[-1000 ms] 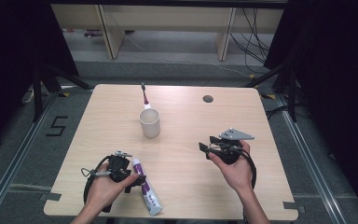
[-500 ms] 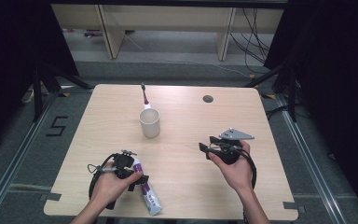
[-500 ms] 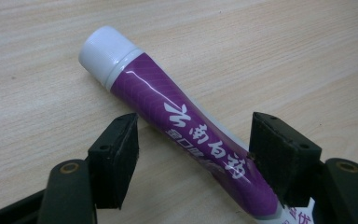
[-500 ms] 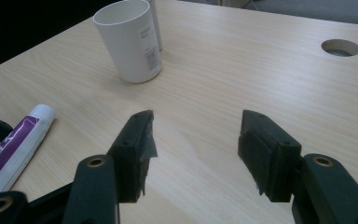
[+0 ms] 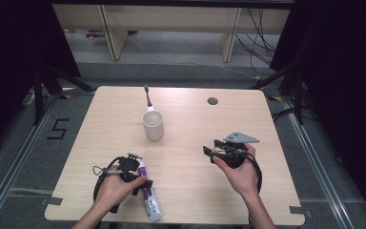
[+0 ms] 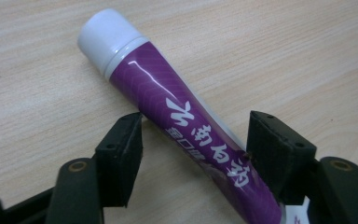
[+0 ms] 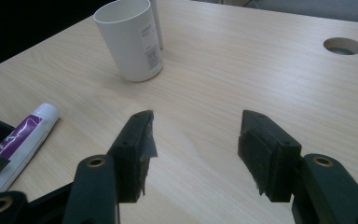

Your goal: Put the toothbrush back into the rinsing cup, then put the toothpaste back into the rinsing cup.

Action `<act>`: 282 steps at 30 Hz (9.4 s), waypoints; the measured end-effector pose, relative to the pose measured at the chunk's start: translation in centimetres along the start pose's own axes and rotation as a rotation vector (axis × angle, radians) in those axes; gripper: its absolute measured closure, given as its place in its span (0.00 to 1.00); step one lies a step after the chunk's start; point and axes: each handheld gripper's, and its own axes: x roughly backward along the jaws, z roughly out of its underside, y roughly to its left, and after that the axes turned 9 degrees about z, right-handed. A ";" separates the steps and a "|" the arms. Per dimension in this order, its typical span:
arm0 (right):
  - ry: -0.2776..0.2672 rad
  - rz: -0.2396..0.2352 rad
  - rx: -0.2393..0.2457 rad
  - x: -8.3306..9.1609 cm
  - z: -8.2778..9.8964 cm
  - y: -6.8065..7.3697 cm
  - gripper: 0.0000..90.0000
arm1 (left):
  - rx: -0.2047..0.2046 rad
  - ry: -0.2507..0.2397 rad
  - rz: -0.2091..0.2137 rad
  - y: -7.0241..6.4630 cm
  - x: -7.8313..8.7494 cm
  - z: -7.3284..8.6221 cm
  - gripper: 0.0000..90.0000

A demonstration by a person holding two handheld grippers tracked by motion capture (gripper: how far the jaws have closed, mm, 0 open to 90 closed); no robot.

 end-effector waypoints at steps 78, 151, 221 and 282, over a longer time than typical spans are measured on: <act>0.000 -0.012 0.013 -0.2 0.0 -0.1 0.50 | -0.458 0.478 -0.100 -1.8 -1.0 -1.4 0.73; 0.223 -0.656 0.682 -4.2 1.5 8.8 0.54 | -0.873 0.501 0.045 -7.7 0.4 -2.8 0.84; 0.158 -0.716 0.708 -3.4 1.4 8.5 0.70 | -0.933 0.529 0.088 -9.2 1.5 -4.4 0.83; 0.103 -0.710 0.618 -3.0 0.9 9.5 0.69 | -0.941 0.499 0.065 -9.8 2.6 -4.6 0.84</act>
